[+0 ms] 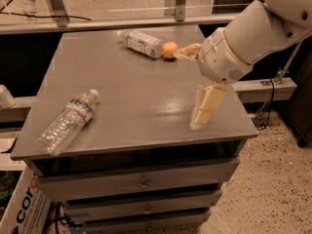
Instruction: Pick water bottle
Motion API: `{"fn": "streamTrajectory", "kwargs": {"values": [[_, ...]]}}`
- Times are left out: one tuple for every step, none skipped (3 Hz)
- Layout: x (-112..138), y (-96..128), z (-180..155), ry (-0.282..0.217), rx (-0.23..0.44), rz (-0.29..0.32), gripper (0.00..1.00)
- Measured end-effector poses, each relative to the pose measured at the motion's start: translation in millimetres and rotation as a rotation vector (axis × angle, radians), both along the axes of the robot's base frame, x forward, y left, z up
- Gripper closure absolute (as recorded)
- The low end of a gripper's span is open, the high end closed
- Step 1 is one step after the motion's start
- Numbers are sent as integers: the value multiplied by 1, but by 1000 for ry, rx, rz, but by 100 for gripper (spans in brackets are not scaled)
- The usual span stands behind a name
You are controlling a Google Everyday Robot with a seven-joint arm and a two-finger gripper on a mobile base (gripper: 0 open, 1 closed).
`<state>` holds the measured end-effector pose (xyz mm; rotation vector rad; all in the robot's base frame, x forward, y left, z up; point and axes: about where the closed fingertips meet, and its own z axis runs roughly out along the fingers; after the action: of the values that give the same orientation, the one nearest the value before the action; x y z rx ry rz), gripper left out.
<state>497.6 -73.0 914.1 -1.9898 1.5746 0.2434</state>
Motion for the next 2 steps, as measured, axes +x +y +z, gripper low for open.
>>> {"fn": "streamTrajectory", "kwargs": {"values": [[4,37,-11,19,41,66,0],[-7,78,-14,48,91,130,0]]}}
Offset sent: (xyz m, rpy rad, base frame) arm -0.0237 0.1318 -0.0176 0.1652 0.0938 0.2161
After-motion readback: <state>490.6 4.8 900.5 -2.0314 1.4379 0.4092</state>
